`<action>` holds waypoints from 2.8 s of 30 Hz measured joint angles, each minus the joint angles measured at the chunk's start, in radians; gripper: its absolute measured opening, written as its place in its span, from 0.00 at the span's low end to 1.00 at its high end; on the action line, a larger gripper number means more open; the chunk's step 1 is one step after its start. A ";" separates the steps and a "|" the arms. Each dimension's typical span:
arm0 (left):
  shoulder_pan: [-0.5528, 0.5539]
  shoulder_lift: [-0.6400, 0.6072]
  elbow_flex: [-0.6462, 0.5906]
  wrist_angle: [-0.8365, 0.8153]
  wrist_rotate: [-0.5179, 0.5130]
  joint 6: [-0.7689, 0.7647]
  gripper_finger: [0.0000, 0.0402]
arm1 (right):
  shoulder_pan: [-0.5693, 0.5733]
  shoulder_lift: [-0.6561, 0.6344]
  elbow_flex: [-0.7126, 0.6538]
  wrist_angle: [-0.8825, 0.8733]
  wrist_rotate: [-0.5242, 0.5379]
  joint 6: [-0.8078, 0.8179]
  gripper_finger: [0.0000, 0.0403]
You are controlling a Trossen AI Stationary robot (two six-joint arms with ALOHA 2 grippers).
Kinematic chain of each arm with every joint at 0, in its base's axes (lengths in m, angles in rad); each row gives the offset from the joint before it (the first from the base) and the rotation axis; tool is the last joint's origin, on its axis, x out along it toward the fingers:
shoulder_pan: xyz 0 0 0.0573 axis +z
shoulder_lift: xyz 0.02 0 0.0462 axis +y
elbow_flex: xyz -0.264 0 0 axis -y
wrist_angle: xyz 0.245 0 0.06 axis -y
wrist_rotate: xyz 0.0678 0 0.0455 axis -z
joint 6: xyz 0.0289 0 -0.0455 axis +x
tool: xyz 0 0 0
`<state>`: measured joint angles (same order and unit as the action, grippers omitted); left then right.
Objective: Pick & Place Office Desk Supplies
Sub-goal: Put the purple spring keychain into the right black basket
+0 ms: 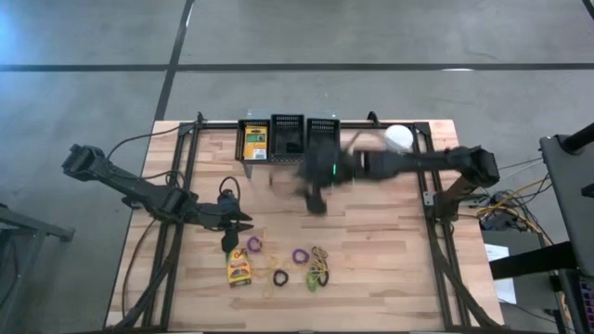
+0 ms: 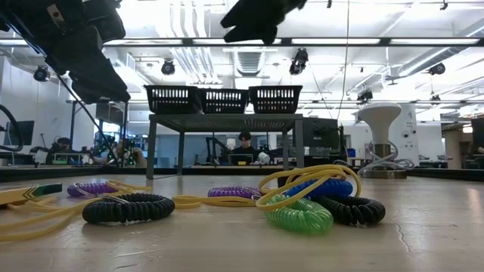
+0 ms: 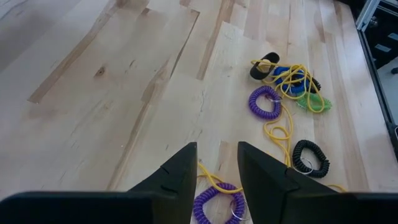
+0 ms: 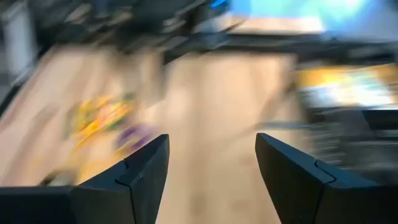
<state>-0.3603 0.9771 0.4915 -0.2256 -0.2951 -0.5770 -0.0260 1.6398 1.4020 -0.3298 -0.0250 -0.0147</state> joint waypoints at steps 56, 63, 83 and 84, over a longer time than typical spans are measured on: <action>0.000 0.000 -0.002 0.015 -0.004 0.000 0.30 | 0.201 0.075 0.002 -0.030 0.369 0.066 0.04; 0.000 0.000 -0.002 0.016 -0.004 0.000 0.30 | -0.041 -0.013 0.000 -0.021 0.370 0.012 0.04; 0.000 0.000 -0.002 0.013 -0.004 0.000 0.30 | -0.305 -0.069 -0.038 -0.244 0.355 0.069 0.05; 0.000 0.000 -0.002 0.014 -0.004 0.000 0.30 | -0.305 -0.069 -0.038 -0.242 0.347 0.072 0.05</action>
<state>-0.3603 0.9771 0.4896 -0.2120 -0.2993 -0.5766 -0.3313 1.5705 1.3642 -0.5714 0.3223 0.0574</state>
